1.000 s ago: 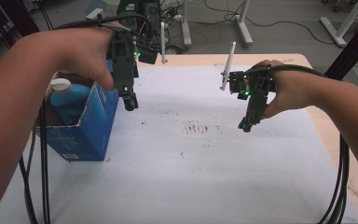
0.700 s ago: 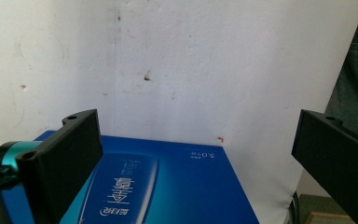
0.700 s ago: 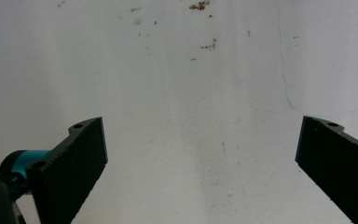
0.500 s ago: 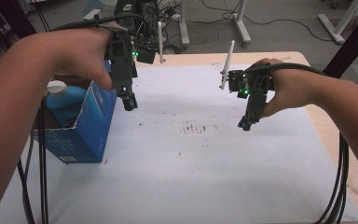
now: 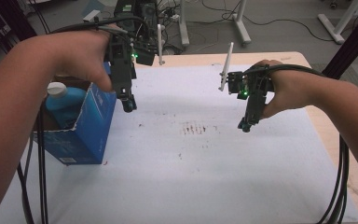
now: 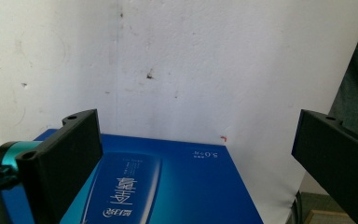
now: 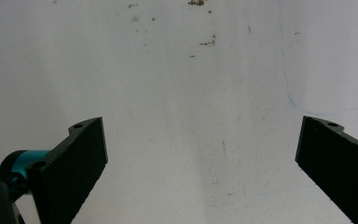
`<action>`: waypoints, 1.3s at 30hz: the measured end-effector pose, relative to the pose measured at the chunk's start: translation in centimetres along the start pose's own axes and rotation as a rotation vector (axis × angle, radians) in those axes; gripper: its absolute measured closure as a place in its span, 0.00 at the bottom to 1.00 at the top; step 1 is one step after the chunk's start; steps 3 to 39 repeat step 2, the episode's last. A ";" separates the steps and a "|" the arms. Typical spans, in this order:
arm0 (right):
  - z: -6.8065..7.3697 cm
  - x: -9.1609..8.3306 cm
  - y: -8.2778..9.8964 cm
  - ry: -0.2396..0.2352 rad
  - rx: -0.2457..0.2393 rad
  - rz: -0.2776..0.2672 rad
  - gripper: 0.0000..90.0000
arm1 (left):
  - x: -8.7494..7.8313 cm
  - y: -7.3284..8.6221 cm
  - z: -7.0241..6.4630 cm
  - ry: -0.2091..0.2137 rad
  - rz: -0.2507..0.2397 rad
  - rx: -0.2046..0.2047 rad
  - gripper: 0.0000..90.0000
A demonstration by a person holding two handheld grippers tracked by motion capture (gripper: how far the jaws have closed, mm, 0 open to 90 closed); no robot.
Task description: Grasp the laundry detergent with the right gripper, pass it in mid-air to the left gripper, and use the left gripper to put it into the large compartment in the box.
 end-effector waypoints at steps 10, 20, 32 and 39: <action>0.1 -0.1 0.1 0.006 0.001 -0.013 0.01 | 0.0 0.0 -0.1 -0.009 -0.006 -0.006 0.02; 0.1 -0.1 0.1 0.006 0.001 -0.013 0.01 | 0.0 0.0 -0.1 -0.009 -0.006 -0.006 0.02; 0.1 -0.1 0.1 0.006 0.001 -0.013 0.01 | 0.0 0.0 -0.1 -0.009 -0.006 -0.006 0.02; 0.1 -0.1 0.1 0.006 0.001 -0.013 0.01 | 0.0 0.0 -0.1 -0.009 -0.006 -0.006 0.02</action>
Point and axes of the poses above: each handheld gripper's, and its own axes: x roughly forward along the jaws, y roughly out of its underside, z roughly to its left, the point moved 1 cm from there along x, roughly forward along the jaws, and after that the axes turned 14 degrees about -x, right-handed, at the moved point
